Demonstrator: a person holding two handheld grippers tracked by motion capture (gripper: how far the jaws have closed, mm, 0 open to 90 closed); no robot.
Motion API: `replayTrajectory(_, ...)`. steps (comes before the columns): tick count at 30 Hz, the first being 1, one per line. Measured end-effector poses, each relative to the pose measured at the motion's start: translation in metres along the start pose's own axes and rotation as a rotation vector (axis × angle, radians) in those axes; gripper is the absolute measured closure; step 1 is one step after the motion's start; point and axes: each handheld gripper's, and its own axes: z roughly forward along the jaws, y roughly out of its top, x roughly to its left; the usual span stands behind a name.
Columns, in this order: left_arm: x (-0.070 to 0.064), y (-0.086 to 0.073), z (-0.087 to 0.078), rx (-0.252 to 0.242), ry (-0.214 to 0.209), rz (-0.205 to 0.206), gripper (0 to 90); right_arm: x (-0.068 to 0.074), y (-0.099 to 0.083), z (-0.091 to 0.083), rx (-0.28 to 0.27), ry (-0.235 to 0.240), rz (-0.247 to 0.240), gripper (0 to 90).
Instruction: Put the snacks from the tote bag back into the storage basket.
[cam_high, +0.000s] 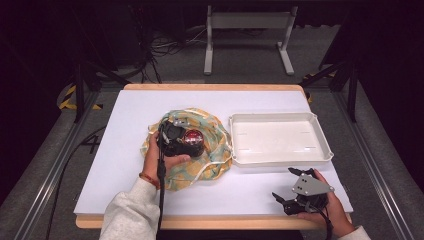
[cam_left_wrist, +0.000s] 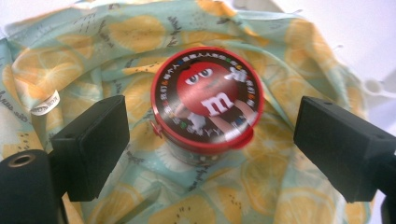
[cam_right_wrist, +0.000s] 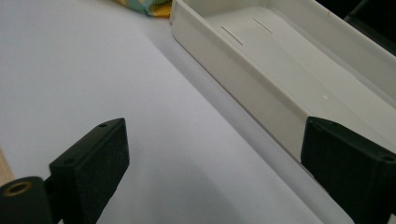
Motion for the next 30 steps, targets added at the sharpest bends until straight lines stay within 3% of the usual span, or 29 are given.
replayTrajectory(3, 0.001, 0.006, 0.003, 0.028, 0.012, -0.023, 12.3, 0.0, 0.0, 0.0, 0.002, 0.003, -0.002, 8.5)
replayTrajectory(6, 0.004, 0.013, 0.007, 0.065, -0.01, -0.056, 12.8, 0.0, 0.0, 0.0, 0.002, 0.007, -0.003, 8.5)
replayTrajectory(9, 0.006, 0.018, 0.013, 0.102, -0.001, -0.069, 13.0, 0.001, 0.0, 0.0, 0.004, 0.01, -0.008, 8.4)
replayTrajectory(15, 0.011, 0.021, 0.023, 0.135, -0.03, -0.111, 12.5, 0.001, -0.001, 0.001, 0.01, 0.016, -0.004, 8.0)
replayTrajectory(22, 0.011, 0.024, 0.036, 0.173, -0.047, -0.128, 17.2, 0.001, -0.001, 0.002, 0.017, 0.022, -0.01, 8.0)
replayTrajectory(24, 0.012, 0.024, 0.04, 0.184, -0.075, -0.131, 18.7, 0.001, -0.001, 0.002, 0.019, 0.024, -0.008, 8.0)
replayTrajectory(30, 0.01, 0.025, 0.042, 0.182, -0.051, -0.129, 22.4, 0.001, -0.002, 0.002, 0.02, 0.028, -0.01, 8.0)
